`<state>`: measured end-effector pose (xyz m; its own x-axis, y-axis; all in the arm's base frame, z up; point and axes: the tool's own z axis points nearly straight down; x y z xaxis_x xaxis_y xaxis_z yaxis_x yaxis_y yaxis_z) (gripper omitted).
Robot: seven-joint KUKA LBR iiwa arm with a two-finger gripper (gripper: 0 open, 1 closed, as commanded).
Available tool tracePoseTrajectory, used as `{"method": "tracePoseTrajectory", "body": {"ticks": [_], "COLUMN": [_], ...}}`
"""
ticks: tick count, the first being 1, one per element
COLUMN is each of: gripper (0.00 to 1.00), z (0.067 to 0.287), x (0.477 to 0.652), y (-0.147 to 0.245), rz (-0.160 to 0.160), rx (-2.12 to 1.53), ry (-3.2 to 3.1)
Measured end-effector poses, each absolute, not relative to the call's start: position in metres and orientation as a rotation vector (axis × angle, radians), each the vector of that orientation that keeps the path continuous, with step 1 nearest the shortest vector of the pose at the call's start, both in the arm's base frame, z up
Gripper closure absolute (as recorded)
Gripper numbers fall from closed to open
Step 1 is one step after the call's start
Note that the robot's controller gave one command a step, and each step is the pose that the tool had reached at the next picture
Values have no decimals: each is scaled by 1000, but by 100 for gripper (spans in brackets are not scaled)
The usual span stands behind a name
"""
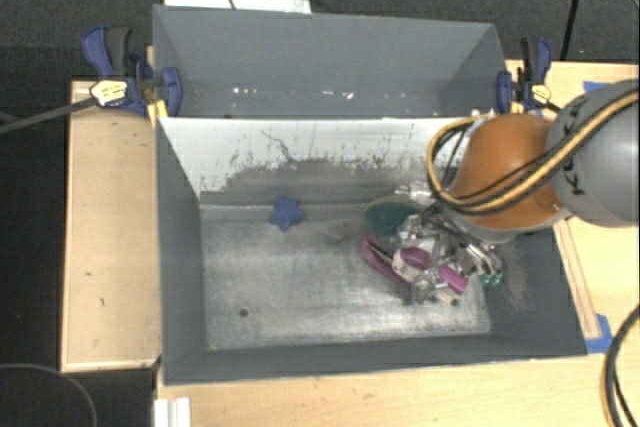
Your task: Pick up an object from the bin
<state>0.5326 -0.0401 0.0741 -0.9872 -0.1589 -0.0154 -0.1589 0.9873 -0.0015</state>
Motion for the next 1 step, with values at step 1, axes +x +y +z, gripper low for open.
{"method": "tracePoseTrajectory", "body": {"ticks": [1], "gripper": [100], "z": [204], "x": [540], "y": [-54], "rz": [-4], "rx": [-570], "ry": [3081]}}
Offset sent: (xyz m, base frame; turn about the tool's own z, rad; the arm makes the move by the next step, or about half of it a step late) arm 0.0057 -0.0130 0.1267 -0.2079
